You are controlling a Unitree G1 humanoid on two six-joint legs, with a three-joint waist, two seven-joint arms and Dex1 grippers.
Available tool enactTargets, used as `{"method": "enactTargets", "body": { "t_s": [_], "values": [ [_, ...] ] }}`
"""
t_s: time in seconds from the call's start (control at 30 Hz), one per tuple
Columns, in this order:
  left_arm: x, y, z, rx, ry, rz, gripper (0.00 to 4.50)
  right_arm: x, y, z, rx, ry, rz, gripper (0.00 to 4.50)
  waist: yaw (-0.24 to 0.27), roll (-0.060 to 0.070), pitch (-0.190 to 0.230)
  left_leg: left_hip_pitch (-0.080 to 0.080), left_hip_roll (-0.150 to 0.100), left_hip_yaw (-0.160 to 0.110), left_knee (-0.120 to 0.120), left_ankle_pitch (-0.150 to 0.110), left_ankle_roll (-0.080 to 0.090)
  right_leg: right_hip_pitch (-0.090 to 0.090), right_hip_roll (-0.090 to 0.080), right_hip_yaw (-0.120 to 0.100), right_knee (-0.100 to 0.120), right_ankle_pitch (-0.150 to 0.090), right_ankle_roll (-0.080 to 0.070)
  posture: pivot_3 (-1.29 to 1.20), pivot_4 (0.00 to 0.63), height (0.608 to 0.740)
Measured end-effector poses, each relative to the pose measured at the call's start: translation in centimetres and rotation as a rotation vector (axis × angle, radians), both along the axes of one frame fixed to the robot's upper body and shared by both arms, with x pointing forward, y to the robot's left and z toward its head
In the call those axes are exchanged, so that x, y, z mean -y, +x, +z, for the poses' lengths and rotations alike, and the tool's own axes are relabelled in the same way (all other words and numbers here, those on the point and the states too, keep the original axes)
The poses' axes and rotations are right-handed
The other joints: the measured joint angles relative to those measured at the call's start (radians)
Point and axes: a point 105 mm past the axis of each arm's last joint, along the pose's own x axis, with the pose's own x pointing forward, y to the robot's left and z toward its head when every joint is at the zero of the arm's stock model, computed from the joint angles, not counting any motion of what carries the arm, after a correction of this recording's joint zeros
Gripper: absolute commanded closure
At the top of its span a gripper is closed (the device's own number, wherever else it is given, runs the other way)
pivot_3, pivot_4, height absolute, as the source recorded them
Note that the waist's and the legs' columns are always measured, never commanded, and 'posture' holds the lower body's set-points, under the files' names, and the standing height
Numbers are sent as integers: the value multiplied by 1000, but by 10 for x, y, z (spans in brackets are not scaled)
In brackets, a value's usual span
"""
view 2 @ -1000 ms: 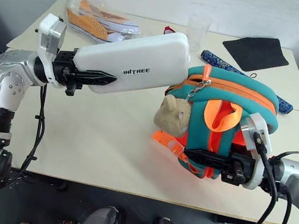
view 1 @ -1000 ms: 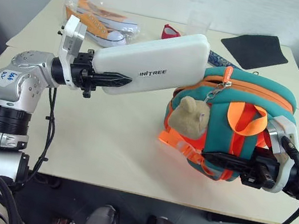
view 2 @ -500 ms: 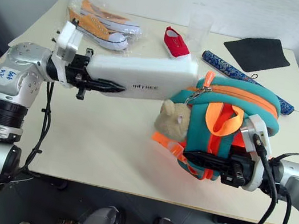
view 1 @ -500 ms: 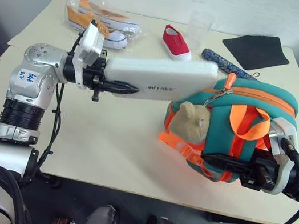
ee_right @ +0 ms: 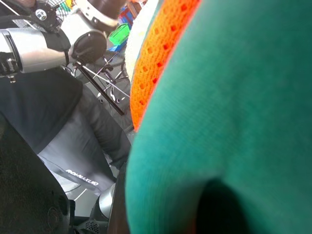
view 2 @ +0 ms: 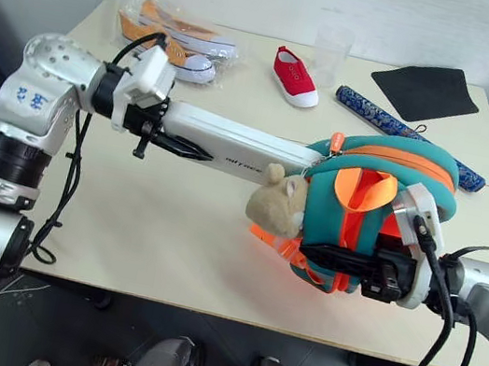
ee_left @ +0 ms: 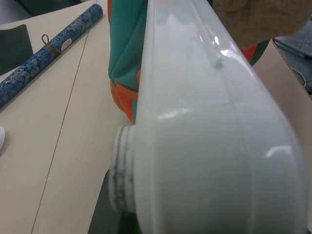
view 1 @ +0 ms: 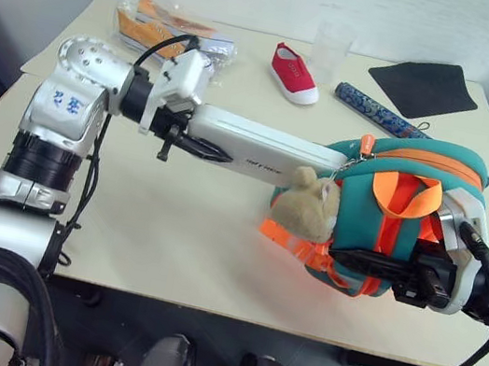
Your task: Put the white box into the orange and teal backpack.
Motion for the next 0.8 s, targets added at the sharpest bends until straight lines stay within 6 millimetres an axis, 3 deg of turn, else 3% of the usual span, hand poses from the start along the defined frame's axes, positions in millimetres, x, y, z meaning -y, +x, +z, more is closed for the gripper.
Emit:
{"method": "enactTargets", "body": {
  "t_s": [0.13,0.2,0.33,0.5,0.57,0.73,0.8],
  "values": [
    [46,8,-9,12,71,-35,3243,-3,0,2,10,-5,28,4473,5,0,0,-7,0,-2,4,0,1,-4,0,-1,0,1,1,0,150,740],
    [58,8,-9,26,103,-51,3243,-5,0,1,3,-7,37,4473,0,0,0,-7,0,-2,4,0,1,-4,0,-3,0,1,2,0,150,740],
    [107,10,-16,-1,57,-85,3243,-6,0,1,7,-6,42,4473,0,0,0,-9,0,-2,6,0,2,-4,0,-5,1,1,2,0,150,740],
    [140,10,-31,-52,-19,-89,3243,-7,1,1,12,-4,42,4473,-8,0,1,-9,0,-2,6,0,2,-5,0,-5,0,1,2,0,150,740],
    [144,10,-34,-53,-66,-87,3243,-7,1,1,16,1,40,4473,-8,0,1,-9,0,-3,6,1,1,-5,1,-5,1,1,2,0,150,740],
    [126,19,-33,-124,-152,-23,1670,-8,3,1,29,2,32,4500,-7,0,1,-9,0,-3,6,1,0,-5,1,-5,1,1,2,0,150,740],
    [104,28,-27,-140,-209,29,1103,-8,4,0,31,4,17,4500,-11,0,1,-9,1,-3,6,2,0,-5,1,-5,1,1,2,0,150,740]
  ]
}}
